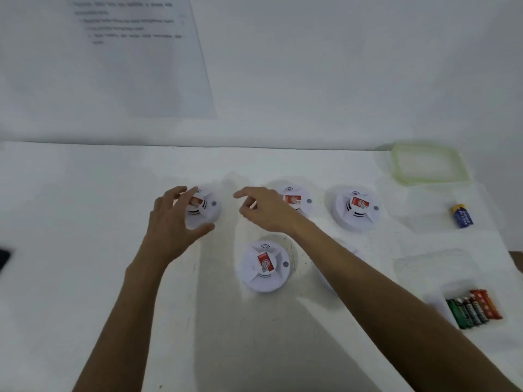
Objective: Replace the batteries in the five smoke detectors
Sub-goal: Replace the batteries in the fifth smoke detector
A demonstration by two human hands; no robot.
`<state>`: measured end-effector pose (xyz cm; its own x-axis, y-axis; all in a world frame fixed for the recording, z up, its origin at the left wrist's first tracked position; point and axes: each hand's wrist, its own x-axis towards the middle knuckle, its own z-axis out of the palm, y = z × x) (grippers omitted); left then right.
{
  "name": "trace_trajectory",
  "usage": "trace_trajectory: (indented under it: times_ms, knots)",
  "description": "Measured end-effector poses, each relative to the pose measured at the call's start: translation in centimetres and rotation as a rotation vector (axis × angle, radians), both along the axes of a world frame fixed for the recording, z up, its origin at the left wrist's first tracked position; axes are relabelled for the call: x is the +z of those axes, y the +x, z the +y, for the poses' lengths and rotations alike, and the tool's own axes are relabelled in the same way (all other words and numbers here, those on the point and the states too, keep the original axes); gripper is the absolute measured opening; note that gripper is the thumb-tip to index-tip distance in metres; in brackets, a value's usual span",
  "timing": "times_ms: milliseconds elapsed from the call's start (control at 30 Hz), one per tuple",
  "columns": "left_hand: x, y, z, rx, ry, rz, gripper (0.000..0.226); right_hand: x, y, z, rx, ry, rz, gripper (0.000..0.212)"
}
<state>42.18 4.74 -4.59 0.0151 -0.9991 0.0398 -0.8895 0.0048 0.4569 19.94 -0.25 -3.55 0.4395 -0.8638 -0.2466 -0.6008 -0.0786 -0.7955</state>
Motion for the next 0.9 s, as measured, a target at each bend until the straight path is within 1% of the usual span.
trace_trajectory:
  times_ms: [67,133,200,233,267,333,367,433,500,567,667,733,800,900]
  knots:
    - [-1.1,1.7,-0.6,0.020,0.133,0.009,0.103,-0.7,1.4,-0.3,0.004,0.021,-0.026,0.039]
    - [-2.2,2.7,-1.4,0.001,0.211,0.035,0.115,-1.1,2.8,-0.5,0.007,0.028,-0.017,0.039]
    - [-3.1,2.9,-2.0,0.014,0.245,0.077,0.116,-1.6,4.2,-0.6,0.012,0.021,-0.001,0.027]
    - [-3.4,2.9,-2.4,0.024,0.243,0.081,0.113,-1.8,4.7,-0.7,0.008,0.016,0.007,0.021]
    - [-3.6,2.8,-2.7,0.024,0.227,0.070,0.107,-1.9,5.1,-0.7,-0.007,0.023,0.009,0.020]
    - [-3.9,2.8,-3.2,0.007,0.190,0.042,0.097,-2.0,5.5,-0.7,-0.039,0.045,-0.027,0.022]
    - [-4.0,2.7,-3.4,-0.001,0.170,0.035,0.095,-2.1,5.5,-0.7,-0.049,0.046,-0.049,0.022]
    - [-4.0,2.2,-3.2,-0.012,0.121,0.045,0.099,-1.7,5.0,-0.6,-0.091,0.070,-0.104,0.028]
    - [-3.6,1.1,-3.0,-0.025,0.066,0.090,0.108,-1.0,4.0,-0.2,-0.178,0.126,-0.182,0.035]
    - [-2.9,-0.4,-2.9,-0.054,0.043,0.126,0.114,-0.2,2.6,0.3,-0.254,0.158,-0.270,0.034]
    - [-1.3,-3.0,-2.9,-0.127,0.030,0.165,0.120,1.7,-0.2,1.6,-0.322,0.133,-0.361,0.030]
    - [0.0,-5.3,-2.5,-0.187,0.016,0.233,0.123,3.1,-2.4,2.8,-0.368,0.120,-0.417,0.029]
    - [1.4,-7.5,-2.0,-0.238,0.009,0.320,0.123,4.3,-4.6,4.2,-0.422,0.108,-0.479,0.029]
    - [2.6,-10.8,-1.2,-0.301,0.016,0.420,0.113,5.6,-8.0,6.6,-0.483,0.092,-0.569,0.027]
